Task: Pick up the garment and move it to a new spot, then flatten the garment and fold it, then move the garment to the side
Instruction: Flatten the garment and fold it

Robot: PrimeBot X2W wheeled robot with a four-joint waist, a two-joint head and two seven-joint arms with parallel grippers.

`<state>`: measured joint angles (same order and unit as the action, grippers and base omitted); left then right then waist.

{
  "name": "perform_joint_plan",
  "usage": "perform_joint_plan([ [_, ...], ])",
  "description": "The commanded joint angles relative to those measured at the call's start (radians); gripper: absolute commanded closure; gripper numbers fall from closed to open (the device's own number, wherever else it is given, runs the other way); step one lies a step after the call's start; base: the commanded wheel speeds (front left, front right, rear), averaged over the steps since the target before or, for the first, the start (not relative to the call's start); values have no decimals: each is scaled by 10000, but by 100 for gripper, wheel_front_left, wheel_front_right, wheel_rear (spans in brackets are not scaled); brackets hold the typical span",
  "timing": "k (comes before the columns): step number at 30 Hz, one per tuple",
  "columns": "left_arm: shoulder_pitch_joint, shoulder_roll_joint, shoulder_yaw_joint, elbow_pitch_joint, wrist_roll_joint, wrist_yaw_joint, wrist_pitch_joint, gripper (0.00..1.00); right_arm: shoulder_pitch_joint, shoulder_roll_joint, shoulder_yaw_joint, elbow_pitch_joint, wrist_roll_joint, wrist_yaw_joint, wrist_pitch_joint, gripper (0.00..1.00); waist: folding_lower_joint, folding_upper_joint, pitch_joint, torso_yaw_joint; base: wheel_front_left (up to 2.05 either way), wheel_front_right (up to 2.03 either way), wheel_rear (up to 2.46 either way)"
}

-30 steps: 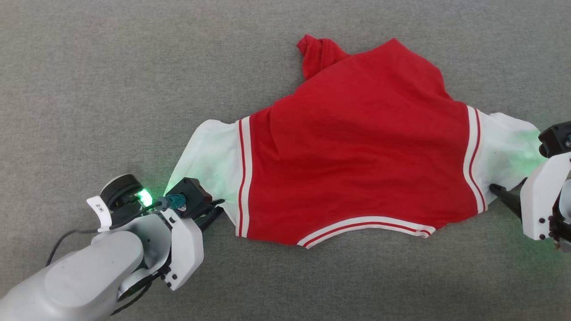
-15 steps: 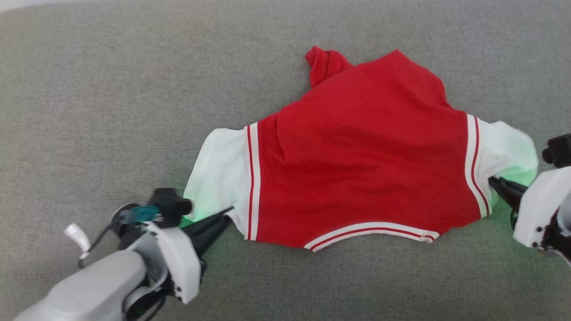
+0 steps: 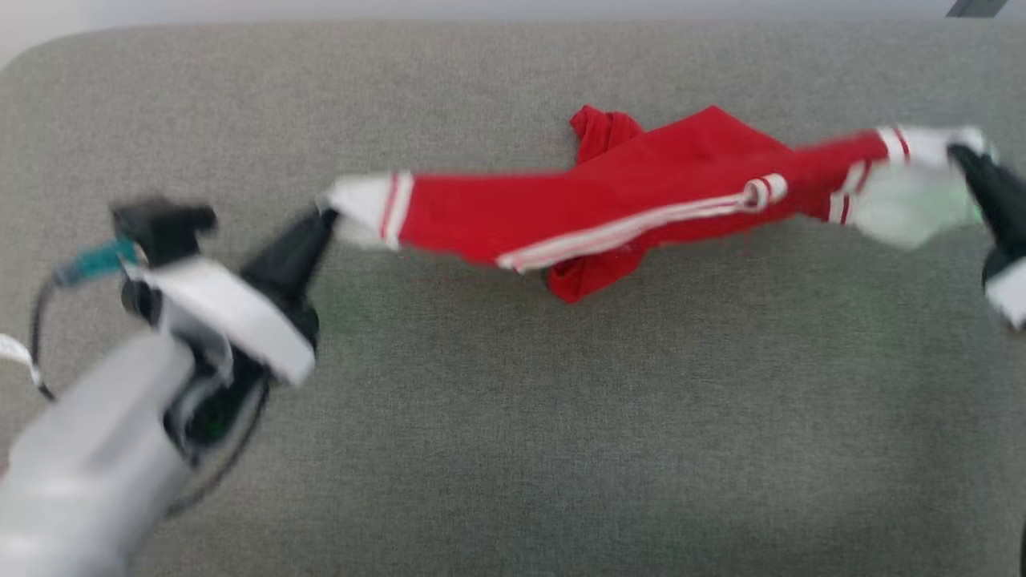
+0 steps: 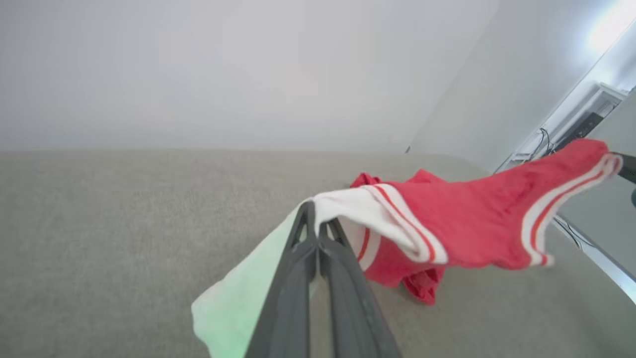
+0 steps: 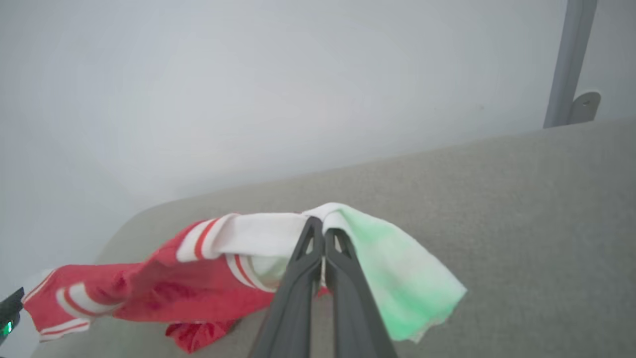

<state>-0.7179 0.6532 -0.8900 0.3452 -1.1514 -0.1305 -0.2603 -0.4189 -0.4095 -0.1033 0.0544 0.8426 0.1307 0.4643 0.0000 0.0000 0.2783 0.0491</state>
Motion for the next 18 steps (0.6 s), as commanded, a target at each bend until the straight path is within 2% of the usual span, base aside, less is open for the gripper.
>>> perform_joint_plan([
  [1, -312, -98, 204, 169, 181, 52, -67, 100, -332, 69, -37, 86, -30, 0, -122, 100, 0, 0, 98, 20, 0, 0, 0],
  [5, -1393, -920, 1041, 1255, -74, 46, -66, 100, -2192, 854, -413, 878, -199, 0, -380, 100, 0, 0, 593, 154, 0, 0, 0],
  [10, -3839, -1671, 1792, 3002, -467, 61, 196, 100, -5238, 1370, -582, 2289, -911, 0, -618, 100, 0, 0, 1418, 216, 0, 0, 0],
  [16, -7077, -2351, 2343, 5014, -358, 137, 230, 100, -9005, 1943, -972, 4739, -2058, 0, -1778, 100, 0, 0, 2105, 138, 0, 0, 0],
  [18, -8485, -2574, 2574, 5734, -314, 93, 168, 100, -10641, 2026, -899, 5875, -2865, 0, -2542, 100, 0, 0, 2174, 92, 0, 0, 0],
])
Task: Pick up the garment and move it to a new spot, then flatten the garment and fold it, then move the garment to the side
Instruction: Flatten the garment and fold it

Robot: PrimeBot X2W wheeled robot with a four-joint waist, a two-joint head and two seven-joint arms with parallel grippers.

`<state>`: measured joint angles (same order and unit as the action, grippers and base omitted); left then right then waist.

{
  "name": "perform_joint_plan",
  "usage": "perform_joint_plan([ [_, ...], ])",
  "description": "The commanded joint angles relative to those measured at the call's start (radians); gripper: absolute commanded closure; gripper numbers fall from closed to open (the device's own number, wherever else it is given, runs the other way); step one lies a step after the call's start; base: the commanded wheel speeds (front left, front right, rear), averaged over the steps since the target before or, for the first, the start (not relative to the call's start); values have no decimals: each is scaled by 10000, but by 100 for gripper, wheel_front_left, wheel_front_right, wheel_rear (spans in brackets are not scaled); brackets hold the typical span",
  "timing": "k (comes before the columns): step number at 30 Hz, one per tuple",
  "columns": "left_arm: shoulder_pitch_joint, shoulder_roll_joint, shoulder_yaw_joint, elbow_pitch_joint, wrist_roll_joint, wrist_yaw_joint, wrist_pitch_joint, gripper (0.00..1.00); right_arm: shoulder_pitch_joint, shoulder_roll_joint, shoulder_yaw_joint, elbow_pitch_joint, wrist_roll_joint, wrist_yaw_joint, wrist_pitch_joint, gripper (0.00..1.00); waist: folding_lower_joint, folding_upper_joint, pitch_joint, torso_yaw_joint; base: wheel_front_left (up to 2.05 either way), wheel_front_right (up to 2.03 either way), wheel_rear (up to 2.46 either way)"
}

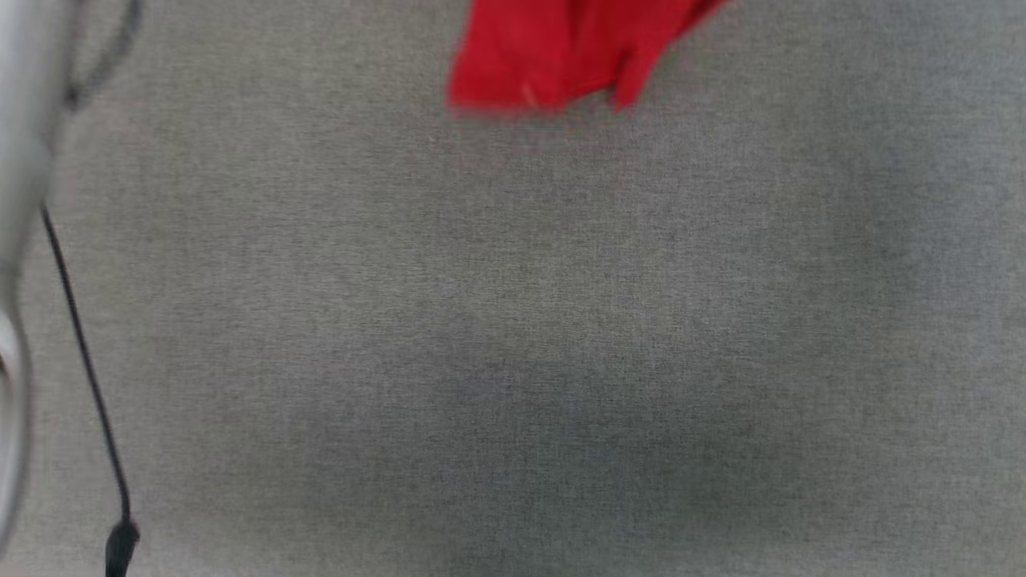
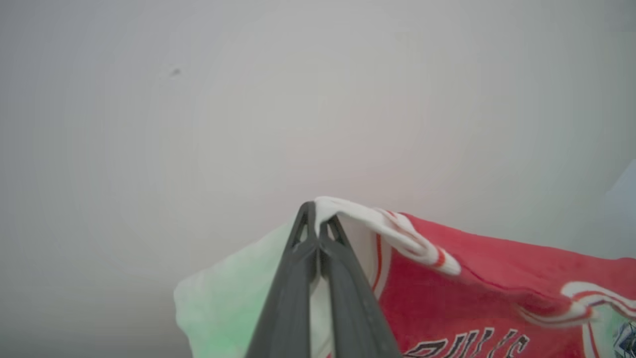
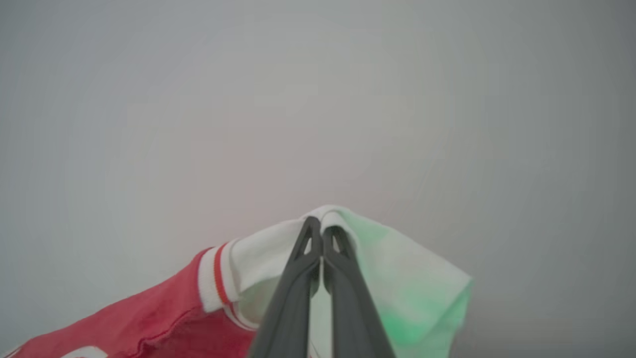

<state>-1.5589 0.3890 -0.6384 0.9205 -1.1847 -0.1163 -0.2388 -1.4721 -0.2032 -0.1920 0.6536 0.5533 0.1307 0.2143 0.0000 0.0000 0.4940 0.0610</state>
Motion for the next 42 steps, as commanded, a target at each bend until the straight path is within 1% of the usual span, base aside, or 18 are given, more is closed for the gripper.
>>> perform_joint_plan([
  [1, -522, 15, 130, 162, 56, -46, -92, 100, -571, -1, 24, 222, -196, 0, -291, 100, 0, 0, 35, -45, 0, 0, 0],
  [5, -1711, -193, 471, 764, 86, -83, -205, 100, -1855, 55, 140, 1337, -672, -2, -1180, 100, 0, 0, 13, -89, 0, 0, 0],
  [8, -1678, -436, 268, 977, 158, -144, -111, 100, -2293, -109, 480, 2131, -715, 0, -1301, 100, 0, 0, -130, -36, 0, 0, 0],
  [10, -1407, -481, 2, 874, 145, -141, 81, 100, -2089, -144, 839, 2445, -621, 0, -1308, 100, 0, 0, -207, -23, 0, 0, 0],
  [12, -898, -352, -251, 677, 62, -147, 148, 100, -1576, -121, 1264, 2619, -392, 0, -1073, 100, 0, 0, -280, -41, 0, 0, 0],
  [14, -189, -231, -676, 374, 152, -150, 129, 100, -1000, -285, 1837, 2500, -125, 0, -798, 100, 0, 0, -349, -54, 0, 0, 0],
  [16, 642, -145, -996, -144, -41, -151, 72, 100, -267, -580, 2430, 2194, 216, 0, -497, 100, 0, 0, -479, -29, 0, 0, 0],
  [19, 2073, 193, -1553, -1198, -396, -153, 85, 100, 1161, -1012, 3172, 1446, 1021, 0, 14, 100, 0, 0, -700, 10, 0, 0, 0],
  [20, 2073, 193, -1553, -1198, -396, -153, 85, 100, 1161, -1012, 3172, 1446, 1021, 0, 14, 100, 0, 0, -700, 10, 0, 0, 0],
  [21, 2628, 351, -1754, -1647, -563, -153, 124, 100, 1682, -1162, 3393, 1091, 1317, 0, 122, 100, 0, 0, -771, -15, 0, 0, 0],
  [22, 3228, 430, -1869, -2068, -938, -152, 154, 100, 2250, -1413, 3575, 718, 1575, 0, 245, 100, 0, 0, -864, 7, 0, 0, 0],
  [24, 4289, 831, -2250, -2843, -1170, -152, 132, 100, 3534, -1920, 3962, -164, 2116, 0, 505, 100, 0, 0, -1072, 68, 0, 0, 0],
  [26, 5278, 1130, -2350, -3469, -1587, -153, -25, 100, 4876, -2420, 4025, -1131, 2756, 0, 737, 100, 0, 0, -1275, 100, 0, 0, 0],
  [30, 7303, 1750, -2369, -4331, -1730, -153, -221, 100, 7624, -3216, 3803, -2917, 3626, 0, 1187, 100, 0, 0, -1660, 56, 0, 0, 0],
  [33, 8653, 2006, -1836, -4876, -1781, -153, -271, 100, 9409, -3560, 3489, -4100, 3971, 0, 1578, 100, 0, 0, -1906, -56, 0, 0, 0],
  [35, 9593, 1969, -1257, -5224, -1641, -152, -277, 100, 10452, -3676, 3193, -4778, 4028, 0, 1811, 100, 0, 0, -2032, -103, 0, 0, 0],
  [38, 10903, 1935, -532, -5735, -1193, -152, -280, 100, 11884, -3665, 2809, -5662, 4082, -2, 2280, 100, 0, 0, -2209, -127, 0, 0, 0],
  [42, 12214, 1875, 119, -6501, -600, -149, -280, 100, 13516, -3522, 2186, -6835, 4058, -2, 2908, 100, 0, 0, -2367, -96, 0, 0, 0],
])
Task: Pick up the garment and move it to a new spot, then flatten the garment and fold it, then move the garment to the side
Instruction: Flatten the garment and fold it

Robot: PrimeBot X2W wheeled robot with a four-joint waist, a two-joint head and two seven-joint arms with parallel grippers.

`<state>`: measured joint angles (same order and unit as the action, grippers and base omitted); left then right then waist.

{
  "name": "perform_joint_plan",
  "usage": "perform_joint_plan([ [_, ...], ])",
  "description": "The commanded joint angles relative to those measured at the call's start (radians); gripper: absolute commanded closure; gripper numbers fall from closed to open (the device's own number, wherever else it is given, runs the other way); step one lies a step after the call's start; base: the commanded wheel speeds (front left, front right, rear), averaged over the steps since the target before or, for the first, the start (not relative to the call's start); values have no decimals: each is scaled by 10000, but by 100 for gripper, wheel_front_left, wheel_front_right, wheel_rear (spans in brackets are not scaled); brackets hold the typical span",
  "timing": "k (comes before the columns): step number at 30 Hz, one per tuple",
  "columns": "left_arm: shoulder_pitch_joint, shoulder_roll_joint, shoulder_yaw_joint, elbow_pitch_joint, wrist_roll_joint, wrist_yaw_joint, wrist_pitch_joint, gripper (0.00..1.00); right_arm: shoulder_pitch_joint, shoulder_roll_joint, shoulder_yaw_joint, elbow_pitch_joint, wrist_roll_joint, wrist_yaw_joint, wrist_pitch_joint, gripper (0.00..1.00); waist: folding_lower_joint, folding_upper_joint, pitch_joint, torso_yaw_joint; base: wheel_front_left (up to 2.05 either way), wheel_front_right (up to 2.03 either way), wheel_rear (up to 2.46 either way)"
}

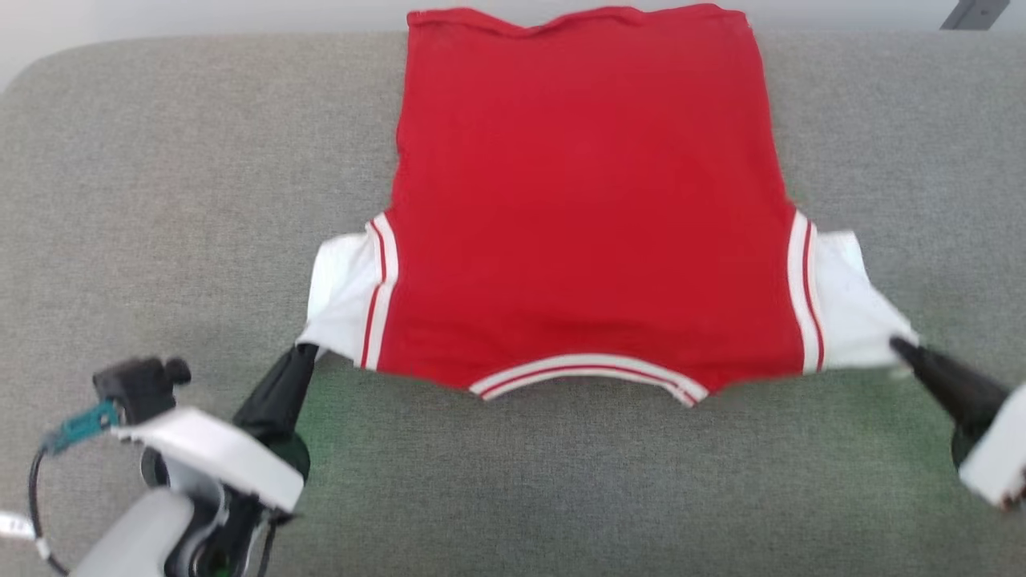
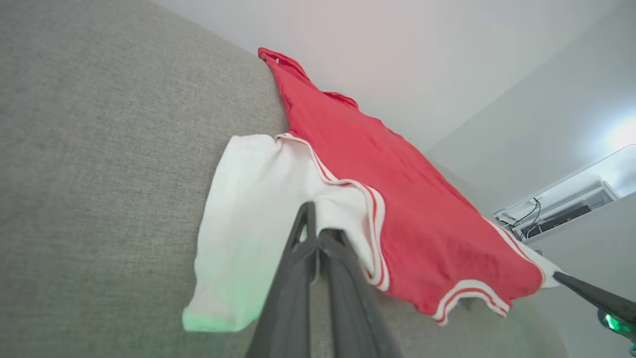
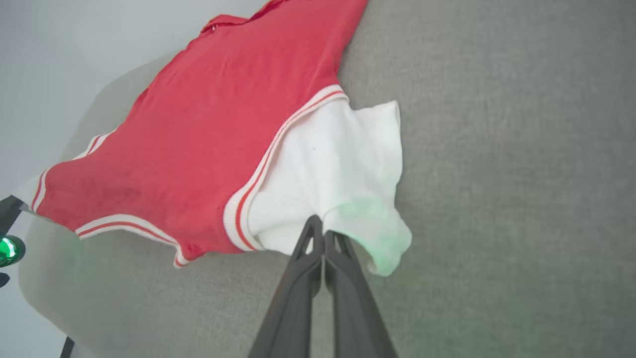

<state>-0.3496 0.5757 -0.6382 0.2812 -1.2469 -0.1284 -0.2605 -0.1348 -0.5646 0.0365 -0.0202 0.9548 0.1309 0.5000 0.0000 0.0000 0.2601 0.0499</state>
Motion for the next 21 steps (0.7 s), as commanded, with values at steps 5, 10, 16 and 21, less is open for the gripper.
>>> perform_joint_plan([
  [5, 1630, 153, 779, -1266, 540, -13, -62, 100, 1892, 380, -1009, -1460, -36, -4, 823, 100, 0, 0, -88, 99, 0, 0, 0],
  [10, 3200, 557, 1274, -2600, 783, 279, -63, 100, 3605, 811, -2024, -2979, 71, -4, 1529, 100, 0, 0, -105, 226, 0, 0, 0],
  [16, 4589, 1039, 1486, -4058, 1019, 664, -62, 100, 5052, 1239, -3111, -4474, 186, -4, 2280, 100, 0, 0, -120, 297, 0, 0, 0],
  [21, 4637, 1005, 1331, -4507, 1083, 942, 92, 100, 5034, 1546, -3337, -4741, 148, -2, 2706, 100, 0, 0, -186, 346, 0, 0, 0],
])
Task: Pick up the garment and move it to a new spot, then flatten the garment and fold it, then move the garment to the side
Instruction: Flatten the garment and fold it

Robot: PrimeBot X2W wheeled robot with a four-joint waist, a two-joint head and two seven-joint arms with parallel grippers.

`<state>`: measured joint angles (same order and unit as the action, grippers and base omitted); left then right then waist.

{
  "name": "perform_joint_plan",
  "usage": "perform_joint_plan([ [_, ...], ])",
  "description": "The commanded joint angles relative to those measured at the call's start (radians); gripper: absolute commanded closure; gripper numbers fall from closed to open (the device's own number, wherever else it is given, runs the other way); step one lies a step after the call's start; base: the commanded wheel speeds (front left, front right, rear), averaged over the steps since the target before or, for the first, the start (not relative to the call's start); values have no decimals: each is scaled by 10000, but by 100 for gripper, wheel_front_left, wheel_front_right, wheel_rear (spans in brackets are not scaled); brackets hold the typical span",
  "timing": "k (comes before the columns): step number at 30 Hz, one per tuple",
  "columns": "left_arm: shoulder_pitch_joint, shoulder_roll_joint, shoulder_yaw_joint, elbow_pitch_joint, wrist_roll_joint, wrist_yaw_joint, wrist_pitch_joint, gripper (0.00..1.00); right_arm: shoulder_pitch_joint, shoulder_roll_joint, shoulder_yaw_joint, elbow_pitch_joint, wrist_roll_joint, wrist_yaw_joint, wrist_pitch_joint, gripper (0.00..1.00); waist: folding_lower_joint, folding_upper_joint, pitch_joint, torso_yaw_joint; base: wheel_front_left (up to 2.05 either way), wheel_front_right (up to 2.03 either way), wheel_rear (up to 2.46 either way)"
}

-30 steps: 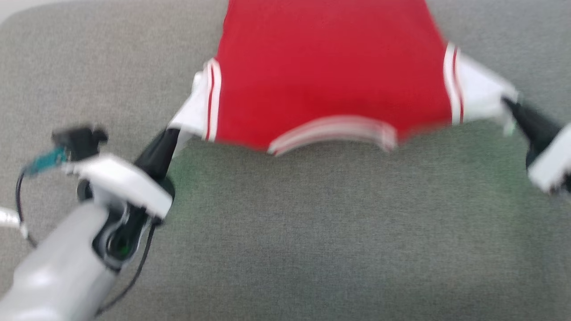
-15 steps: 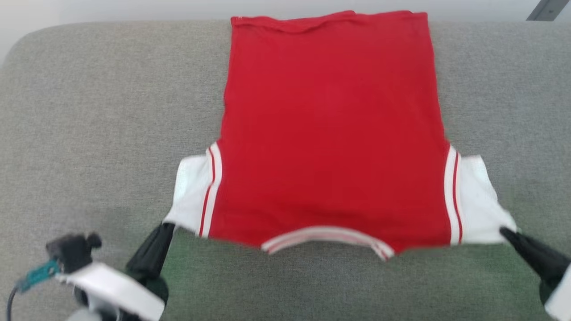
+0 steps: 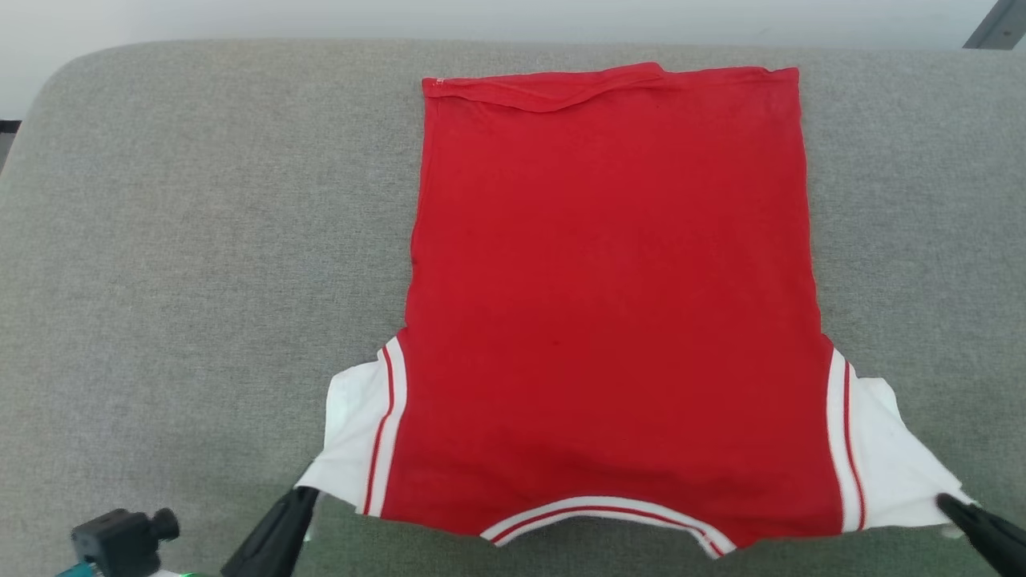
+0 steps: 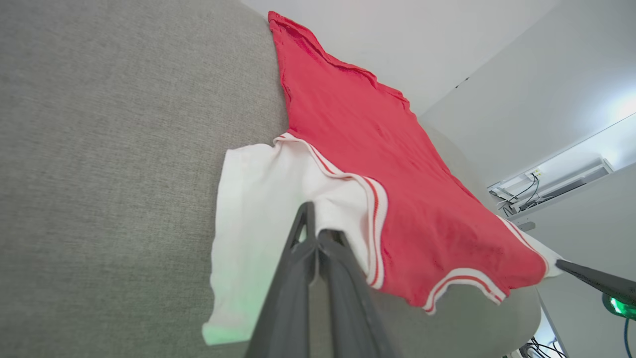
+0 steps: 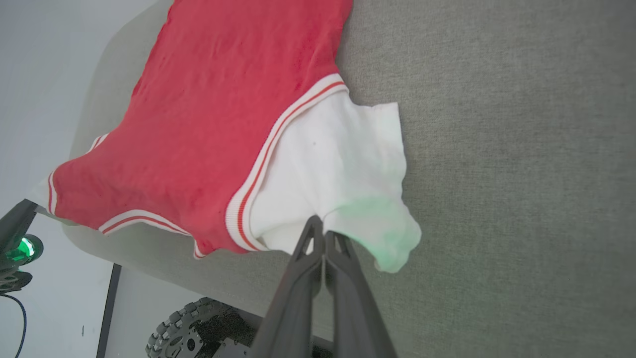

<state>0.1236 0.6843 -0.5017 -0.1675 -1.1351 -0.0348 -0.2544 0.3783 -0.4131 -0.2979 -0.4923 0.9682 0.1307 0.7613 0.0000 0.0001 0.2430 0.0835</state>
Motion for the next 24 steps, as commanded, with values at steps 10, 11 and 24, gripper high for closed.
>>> perform_joint_plan([
  [10, -1096, -844, -743, 1502, 127, -401, 479, 100, -1203, -31, 1275, 2003, -851, 0, 550, 100, 0, -1, 51, 46, 0, 0, 0],
  [11, -1201, -907, -817, 1754, 208, -458, 480, 100, -1312, -55, 1486, 2281, -977, 0, 514, 100, 0, -1, 96, 44, 0, 0, 0],
  [24, -1837, -1406, -1220, 2820, 553, -834, 255, 100, -1849, -991, 1803, 2547, -1471, 0, 239, 0, 0, -1, 461, 181, 0, 0, 0],
])
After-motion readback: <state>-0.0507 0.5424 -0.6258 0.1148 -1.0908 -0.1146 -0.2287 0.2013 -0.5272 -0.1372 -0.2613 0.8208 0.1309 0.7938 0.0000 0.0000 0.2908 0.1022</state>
